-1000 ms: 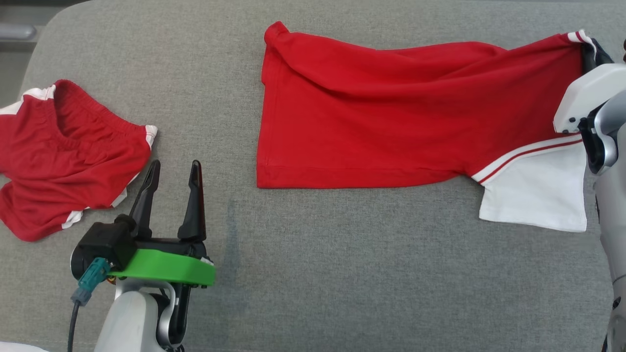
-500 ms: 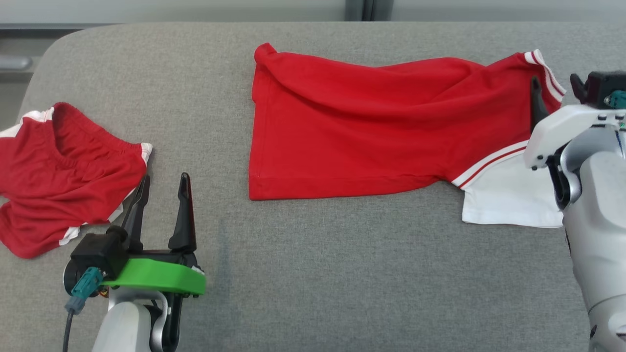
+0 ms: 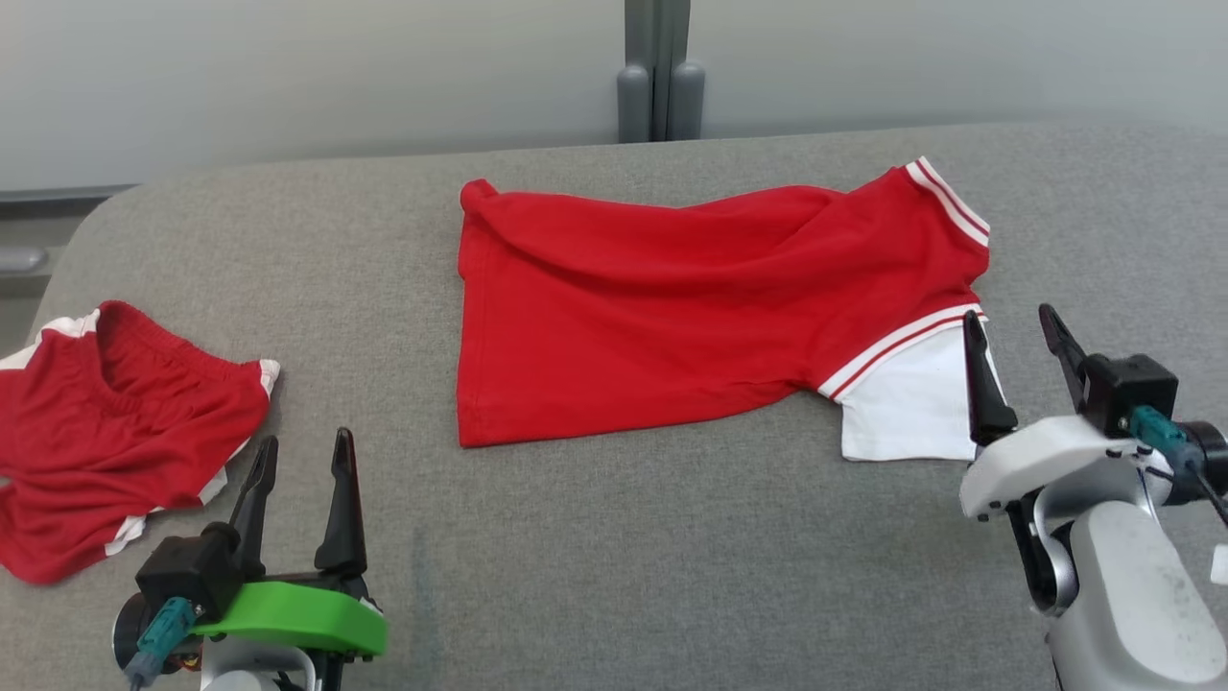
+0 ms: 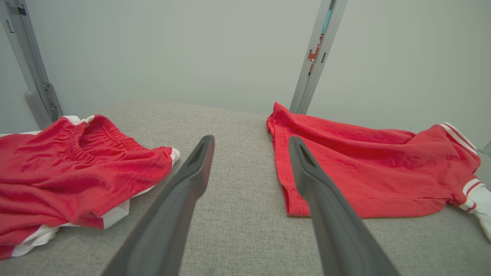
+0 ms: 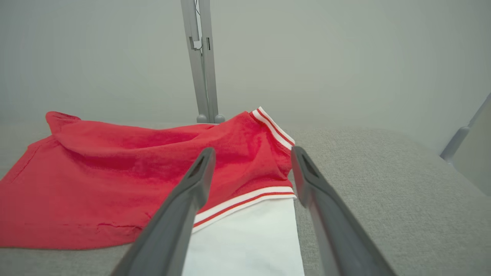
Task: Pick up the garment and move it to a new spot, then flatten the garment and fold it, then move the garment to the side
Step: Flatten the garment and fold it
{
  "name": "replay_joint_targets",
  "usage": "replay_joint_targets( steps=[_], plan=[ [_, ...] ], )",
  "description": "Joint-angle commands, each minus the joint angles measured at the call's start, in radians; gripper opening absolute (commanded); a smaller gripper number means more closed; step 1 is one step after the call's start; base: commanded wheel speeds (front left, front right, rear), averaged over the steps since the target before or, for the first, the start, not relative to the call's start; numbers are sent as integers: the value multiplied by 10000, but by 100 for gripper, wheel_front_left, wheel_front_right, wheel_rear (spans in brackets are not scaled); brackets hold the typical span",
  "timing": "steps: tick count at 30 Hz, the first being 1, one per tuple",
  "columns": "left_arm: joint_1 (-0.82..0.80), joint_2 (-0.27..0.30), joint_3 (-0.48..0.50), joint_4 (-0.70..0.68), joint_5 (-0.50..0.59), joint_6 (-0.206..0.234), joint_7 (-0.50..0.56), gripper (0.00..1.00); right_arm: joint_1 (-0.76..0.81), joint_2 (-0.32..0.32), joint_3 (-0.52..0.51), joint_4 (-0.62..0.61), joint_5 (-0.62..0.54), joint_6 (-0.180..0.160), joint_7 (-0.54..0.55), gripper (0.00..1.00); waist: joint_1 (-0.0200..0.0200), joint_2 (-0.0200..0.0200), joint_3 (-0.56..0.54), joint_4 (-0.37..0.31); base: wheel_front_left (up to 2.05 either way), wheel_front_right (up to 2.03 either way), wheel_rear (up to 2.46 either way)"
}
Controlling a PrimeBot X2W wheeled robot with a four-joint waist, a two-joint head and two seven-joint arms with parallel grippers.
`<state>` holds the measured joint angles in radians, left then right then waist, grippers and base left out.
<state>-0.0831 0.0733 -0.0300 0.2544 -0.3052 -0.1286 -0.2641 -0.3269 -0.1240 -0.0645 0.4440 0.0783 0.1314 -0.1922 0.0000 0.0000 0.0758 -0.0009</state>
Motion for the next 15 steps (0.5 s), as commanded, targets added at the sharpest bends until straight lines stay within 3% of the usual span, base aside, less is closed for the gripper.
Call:
replay_joint_targets(
  steps=[1,8,15],
  plan=[
    [190,31,65,23,79,-25,-3,100,405,72,20,-447,46,-14,-87,100,0,0,-333,-272,0,0,0],
    [385,27,104,219,110,-23,-3,100,2063,417,322,-2464,-93,-14,128,100,0,0,-516,-330,0,0,0],
    [413,-17,64,327,173,-24,-3,100,2849,565,436,-3299,-62,-14,746,100,0,0,-633,-316,0,0,0]
  ],
)
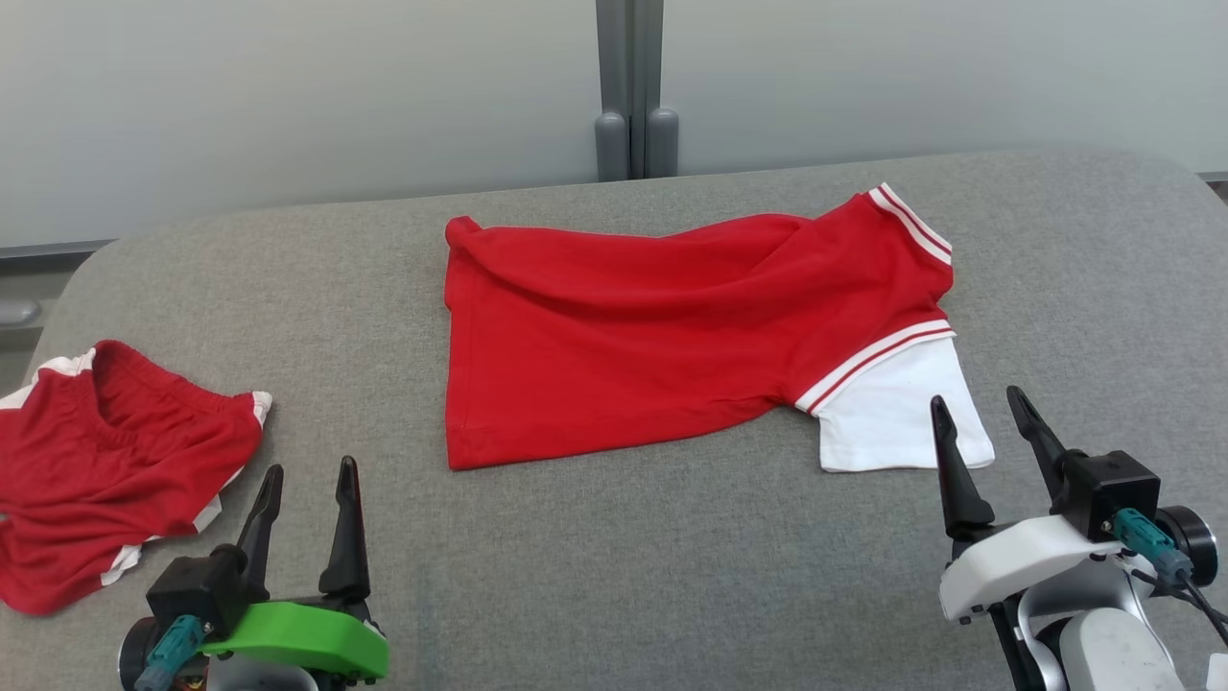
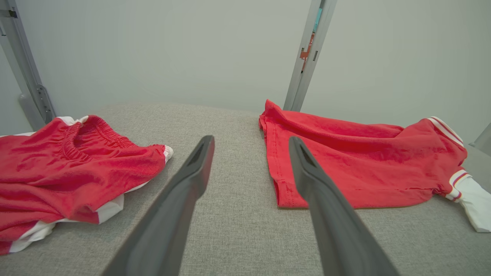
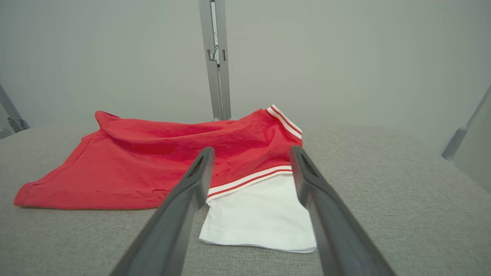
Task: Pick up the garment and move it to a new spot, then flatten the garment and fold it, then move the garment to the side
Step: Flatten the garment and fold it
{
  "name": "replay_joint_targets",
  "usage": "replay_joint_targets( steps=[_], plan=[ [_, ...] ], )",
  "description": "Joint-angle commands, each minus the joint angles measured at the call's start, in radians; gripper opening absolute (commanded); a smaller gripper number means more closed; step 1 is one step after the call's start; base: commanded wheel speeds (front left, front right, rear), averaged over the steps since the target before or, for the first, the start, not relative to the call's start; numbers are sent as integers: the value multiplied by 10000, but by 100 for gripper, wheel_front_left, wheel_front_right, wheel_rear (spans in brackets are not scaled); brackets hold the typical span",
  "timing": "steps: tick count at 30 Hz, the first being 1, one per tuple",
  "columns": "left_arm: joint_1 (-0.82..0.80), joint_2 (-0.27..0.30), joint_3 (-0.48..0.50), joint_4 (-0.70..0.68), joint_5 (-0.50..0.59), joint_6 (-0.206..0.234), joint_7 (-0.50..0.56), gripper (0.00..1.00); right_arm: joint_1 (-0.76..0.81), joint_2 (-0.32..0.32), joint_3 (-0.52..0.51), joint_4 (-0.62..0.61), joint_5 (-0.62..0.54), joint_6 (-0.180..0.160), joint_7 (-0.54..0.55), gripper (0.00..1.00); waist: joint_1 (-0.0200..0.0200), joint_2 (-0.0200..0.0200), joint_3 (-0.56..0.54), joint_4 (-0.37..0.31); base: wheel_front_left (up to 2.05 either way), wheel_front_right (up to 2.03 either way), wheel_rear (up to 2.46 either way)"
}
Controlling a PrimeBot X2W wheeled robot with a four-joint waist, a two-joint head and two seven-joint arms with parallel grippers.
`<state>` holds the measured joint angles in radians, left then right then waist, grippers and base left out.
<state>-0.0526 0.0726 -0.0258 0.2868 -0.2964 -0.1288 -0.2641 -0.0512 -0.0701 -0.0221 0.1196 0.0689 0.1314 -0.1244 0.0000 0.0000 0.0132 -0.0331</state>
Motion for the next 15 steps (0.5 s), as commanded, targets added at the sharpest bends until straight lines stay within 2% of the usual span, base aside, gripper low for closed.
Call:
replay_joint_targets(
  steps=[1,9,15],
  plan=[
    [100,-14,8,7,90,-22,-3,100,137,34,21,-109,46,-14,130,100,0,0,-11,13,0,0,0],
    [-103,-50,18,84,-33,-22,-3,100,230,95,-158,-442,98,-14,533,100,0,0,113,73,0,0,0],
    [-640,41,-284,270,62,-22,21,100,-194,109,-422,-251,-57,-16,1411,100,0,0,437,59,0,0,0]
  ],
)
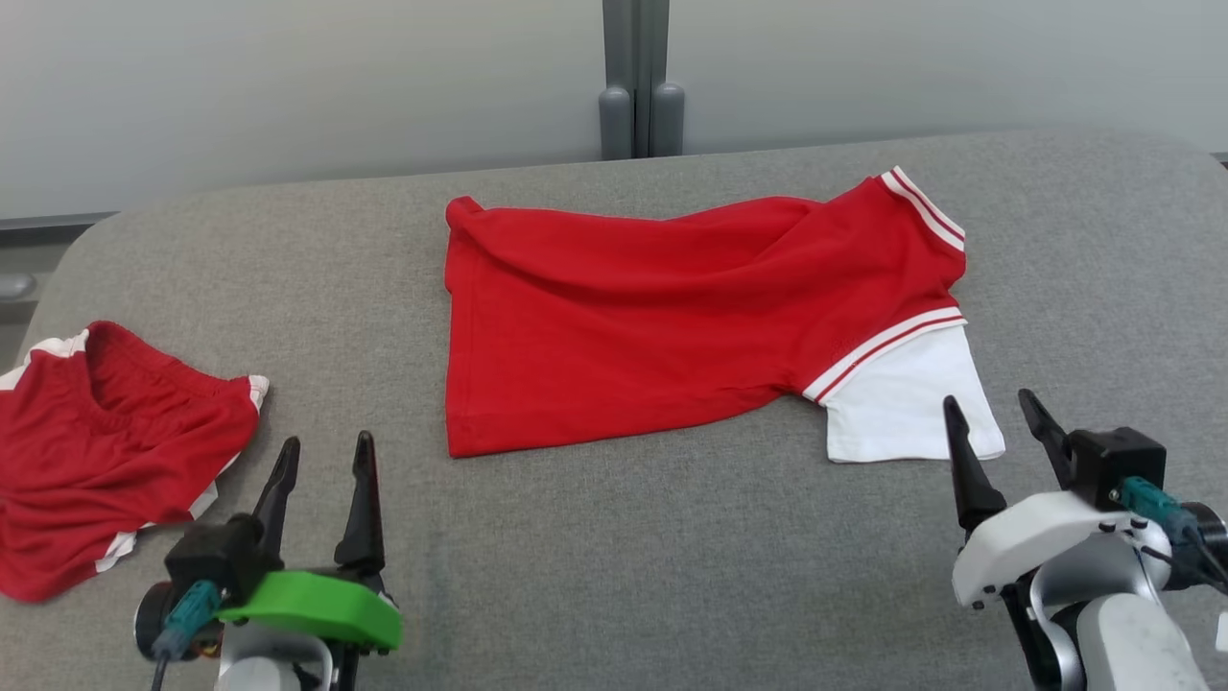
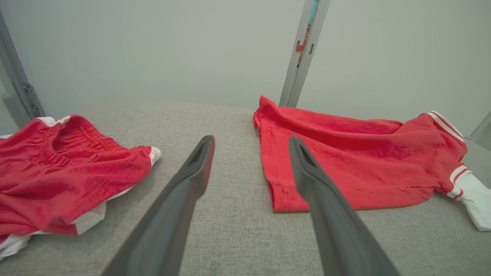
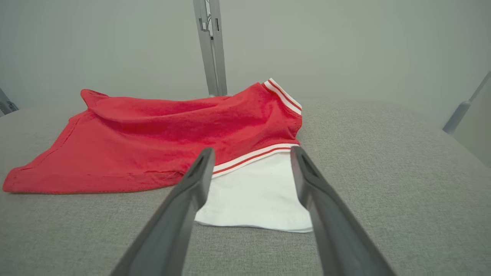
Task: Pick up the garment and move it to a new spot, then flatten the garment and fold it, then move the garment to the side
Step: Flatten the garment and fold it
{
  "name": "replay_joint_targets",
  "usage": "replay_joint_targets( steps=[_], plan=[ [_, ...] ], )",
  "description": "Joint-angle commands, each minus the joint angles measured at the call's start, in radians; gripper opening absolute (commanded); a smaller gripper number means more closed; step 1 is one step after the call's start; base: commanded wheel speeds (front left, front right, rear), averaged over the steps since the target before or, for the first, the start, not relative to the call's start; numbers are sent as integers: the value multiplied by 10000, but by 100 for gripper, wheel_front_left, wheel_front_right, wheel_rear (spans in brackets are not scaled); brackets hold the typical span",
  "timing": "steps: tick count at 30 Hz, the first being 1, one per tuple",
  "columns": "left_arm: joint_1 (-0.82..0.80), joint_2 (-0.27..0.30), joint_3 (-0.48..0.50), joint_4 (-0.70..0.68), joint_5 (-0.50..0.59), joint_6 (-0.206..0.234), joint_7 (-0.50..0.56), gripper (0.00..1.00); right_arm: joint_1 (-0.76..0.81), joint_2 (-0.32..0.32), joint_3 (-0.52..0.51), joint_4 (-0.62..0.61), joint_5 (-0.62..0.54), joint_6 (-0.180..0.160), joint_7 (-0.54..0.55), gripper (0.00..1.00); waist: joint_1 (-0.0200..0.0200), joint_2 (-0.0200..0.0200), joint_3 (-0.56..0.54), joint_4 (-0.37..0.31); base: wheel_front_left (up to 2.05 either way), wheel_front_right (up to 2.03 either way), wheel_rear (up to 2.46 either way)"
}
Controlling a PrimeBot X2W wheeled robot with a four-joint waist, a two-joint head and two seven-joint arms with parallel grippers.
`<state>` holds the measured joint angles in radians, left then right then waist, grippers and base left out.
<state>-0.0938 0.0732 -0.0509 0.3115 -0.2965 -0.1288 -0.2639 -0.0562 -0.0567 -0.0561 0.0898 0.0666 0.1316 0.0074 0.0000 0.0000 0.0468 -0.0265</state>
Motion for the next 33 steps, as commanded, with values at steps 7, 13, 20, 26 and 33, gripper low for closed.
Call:
replay_joint_targets(
  steps=[7,13,20,26,33],
  plan=[
    [-1786,-10,-730,1244,-180,6,1715,100,-1265,26,-989,899,-278,-16,2181,100,0,0,601,-49,0,0,0],
    [-3060,-136,-1050,2562,-539,416,3173,100,-2460,48,-1391,2422,-425,-16,2996,100,0,0,1277,-121,0,0,0],
    [-3949,-197,-1498,3435,-869,877,3664,100,-3514,39,-1648,4211,-1070,-16,3126,100,0,0,1884,-189,0,0,0],
    [-4243,-208,-1859,3719,-1143,1031,3574,100,-3927,60,-1879,5390,-1324,-18,3295,100,0,0,2010,-148,0,0,0],
    [-4386,-210,-2055,3847,-1317,1277,3686,100,-3909,91,-1711,6131,-1072,-13,3321,100,0,0,1902,-111,0,0,0]
  ],
)
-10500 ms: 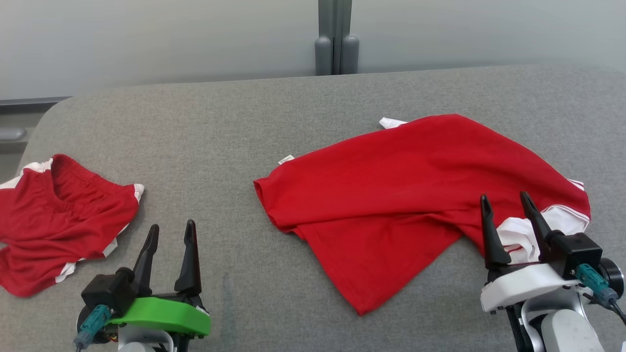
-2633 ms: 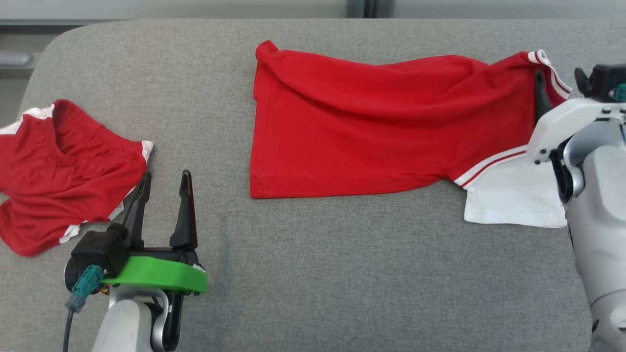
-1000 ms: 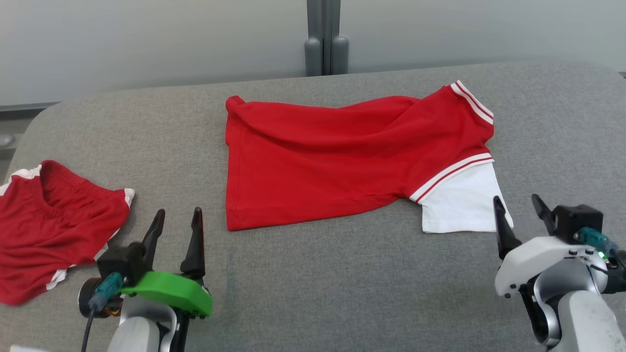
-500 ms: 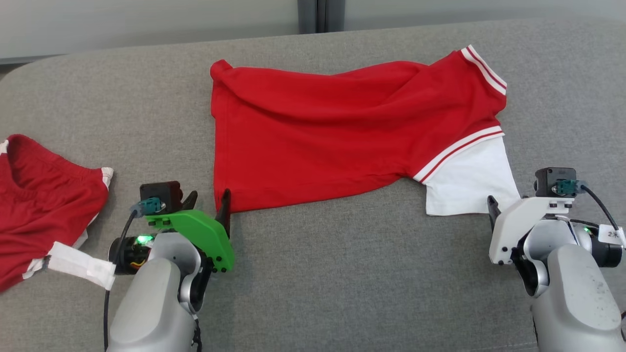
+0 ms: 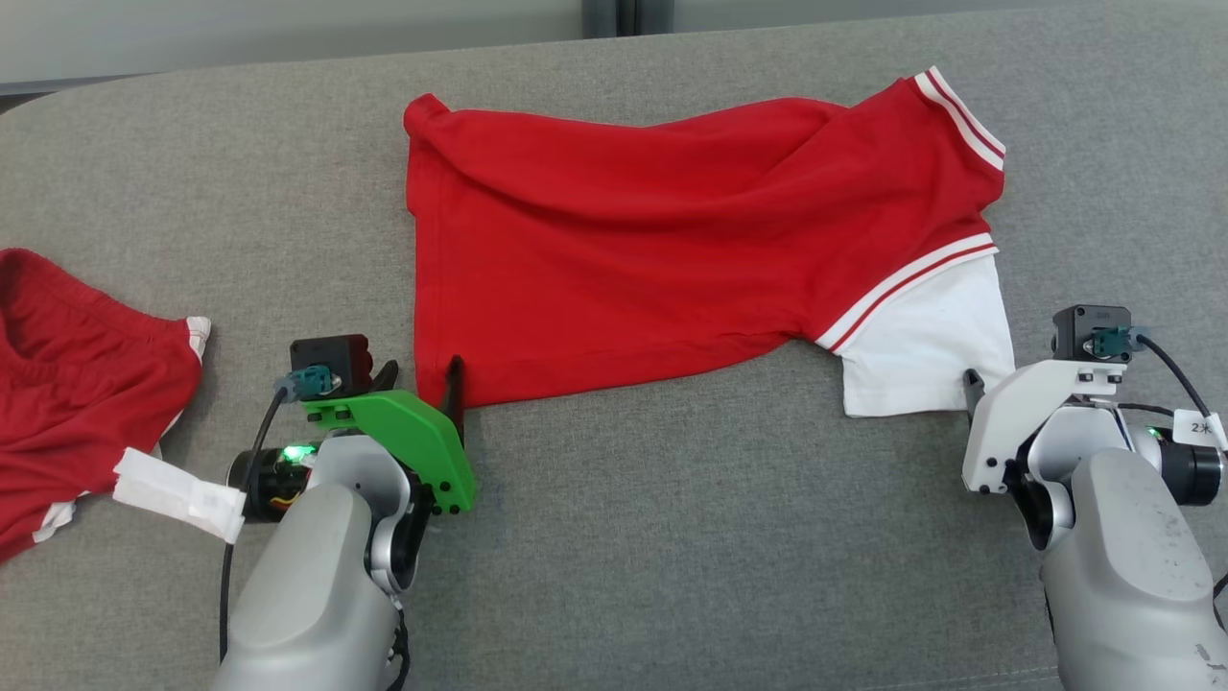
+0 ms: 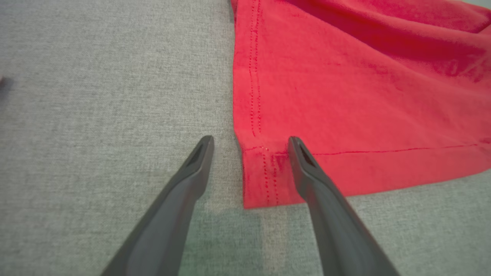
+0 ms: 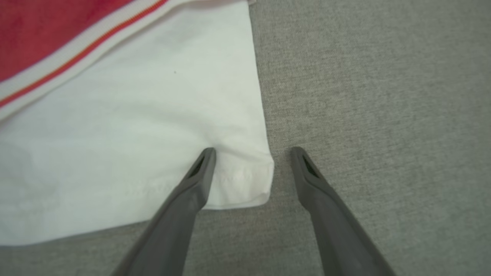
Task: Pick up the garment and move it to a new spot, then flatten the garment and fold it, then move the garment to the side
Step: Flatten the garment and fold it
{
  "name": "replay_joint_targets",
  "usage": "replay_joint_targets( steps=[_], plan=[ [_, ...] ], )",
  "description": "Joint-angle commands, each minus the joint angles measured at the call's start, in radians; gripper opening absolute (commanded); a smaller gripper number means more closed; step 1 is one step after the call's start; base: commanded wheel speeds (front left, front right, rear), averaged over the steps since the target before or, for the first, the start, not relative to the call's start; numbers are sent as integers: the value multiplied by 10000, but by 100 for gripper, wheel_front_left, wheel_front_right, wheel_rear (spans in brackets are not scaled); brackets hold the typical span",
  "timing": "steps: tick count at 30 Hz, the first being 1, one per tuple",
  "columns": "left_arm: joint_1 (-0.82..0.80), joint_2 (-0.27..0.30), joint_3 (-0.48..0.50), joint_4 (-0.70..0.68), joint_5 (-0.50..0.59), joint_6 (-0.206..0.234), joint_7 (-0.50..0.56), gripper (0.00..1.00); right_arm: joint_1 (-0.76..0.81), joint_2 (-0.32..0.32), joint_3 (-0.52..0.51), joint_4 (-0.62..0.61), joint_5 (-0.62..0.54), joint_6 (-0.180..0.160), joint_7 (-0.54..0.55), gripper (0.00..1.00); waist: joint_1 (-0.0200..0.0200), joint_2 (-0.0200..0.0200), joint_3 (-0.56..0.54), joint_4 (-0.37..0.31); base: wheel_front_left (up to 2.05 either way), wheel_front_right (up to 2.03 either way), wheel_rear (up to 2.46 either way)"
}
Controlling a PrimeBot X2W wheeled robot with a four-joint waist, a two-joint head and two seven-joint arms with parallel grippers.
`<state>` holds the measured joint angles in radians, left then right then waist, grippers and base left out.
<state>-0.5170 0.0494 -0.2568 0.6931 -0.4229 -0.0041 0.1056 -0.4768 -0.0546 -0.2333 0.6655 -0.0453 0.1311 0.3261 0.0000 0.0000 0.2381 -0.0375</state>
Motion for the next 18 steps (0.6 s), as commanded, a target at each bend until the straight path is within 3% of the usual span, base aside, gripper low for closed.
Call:
replay_joint_targets(
  steps=[1,8,18],
  plan=[
    [-174,28,-32,52,-75,-27,112,100,323,74,79,426,77,-7,111,100,0,0,-29,-3,0,0,0],
    [-246,30,-142,93,-524,-354,623,100,459,90,223,675,259,-3,-61,100,0,0,-88,-72,0,0,0],
    [-257,158,-253,-45,-536,-133,808,100,750,92,442,681,493,-3,346,97,0,0,-99,-180,0,0,0]
  ],
)
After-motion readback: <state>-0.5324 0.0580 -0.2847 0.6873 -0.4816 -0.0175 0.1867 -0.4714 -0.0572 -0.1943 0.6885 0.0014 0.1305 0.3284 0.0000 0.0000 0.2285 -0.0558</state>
